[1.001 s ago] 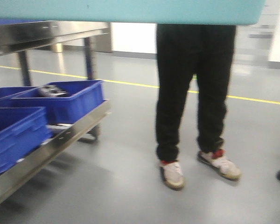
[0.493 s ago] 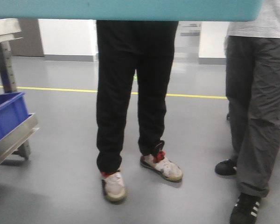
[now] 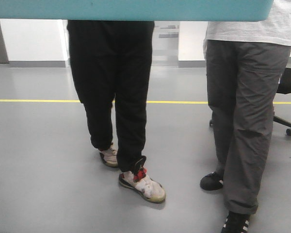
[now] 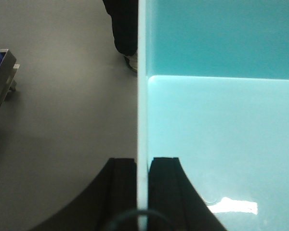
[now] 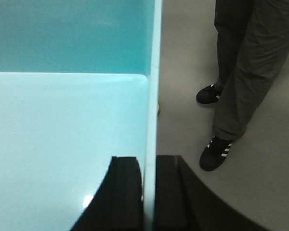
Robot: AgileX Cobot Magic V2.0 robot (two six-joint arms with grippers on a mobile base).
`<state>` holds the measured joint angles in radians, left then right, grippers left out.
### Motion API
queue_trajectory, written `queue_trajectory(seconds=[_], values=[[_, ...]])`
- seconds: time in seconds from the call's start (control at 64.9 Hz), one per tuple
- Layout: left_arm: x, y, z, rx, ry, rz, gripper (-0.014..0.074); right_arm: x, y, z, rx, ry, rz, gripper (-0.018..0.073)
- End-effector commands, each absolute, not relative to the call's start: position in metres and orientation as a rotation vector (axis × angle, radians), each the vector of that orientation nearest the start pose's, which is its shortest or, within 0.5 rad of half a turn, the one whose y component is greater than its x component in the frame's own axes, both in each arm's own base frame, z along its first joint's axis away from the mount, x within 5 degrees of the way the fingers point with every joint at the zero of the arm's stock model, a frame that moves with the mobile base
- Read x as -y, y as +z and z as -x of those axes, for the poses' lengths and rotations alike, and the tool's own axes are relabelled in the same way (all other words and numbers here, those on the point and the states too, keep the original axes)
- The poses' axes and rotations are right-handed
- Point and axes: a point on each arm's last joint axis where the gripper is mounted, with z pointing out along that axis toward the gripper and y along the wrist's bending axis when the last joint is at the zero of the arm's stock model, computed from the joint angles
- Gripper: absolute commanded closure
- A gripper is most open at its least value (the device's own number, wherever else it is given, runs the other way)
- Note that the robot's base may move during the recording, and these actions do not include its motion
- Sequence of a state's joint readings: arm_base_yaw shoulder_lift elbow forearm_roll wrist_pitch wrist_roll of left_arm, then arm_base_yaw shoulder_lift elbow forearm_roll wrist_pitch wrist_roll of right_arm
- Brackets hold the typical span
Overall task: Fetch blue bin and place on conveyor start
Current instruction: 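Hold the bin with both grippers while the base drives away from the rack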
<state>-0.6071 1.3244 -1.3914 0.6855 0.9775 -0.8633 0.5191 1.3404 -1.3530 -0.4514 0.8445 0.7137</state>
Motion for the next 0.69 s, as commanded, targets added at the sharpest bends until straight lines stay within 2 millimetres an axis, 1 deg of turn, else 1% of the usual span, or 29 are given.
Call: queue_trajectory(seconds=[0.0,0.678], values=[[0.1183,0.4206,-0.2522,-2.111,0.020,0.071,0.0707,-0.1175,0.4103,-0.2621,-2.150,0.168,-0.019,0.0721],[0.1183,0.4206,-0.2522,-2.111,0.020,0.071,0.0707,-0.1175,0.4103,-0.2621,-2.150,0.168,-0.019,0.0721]])
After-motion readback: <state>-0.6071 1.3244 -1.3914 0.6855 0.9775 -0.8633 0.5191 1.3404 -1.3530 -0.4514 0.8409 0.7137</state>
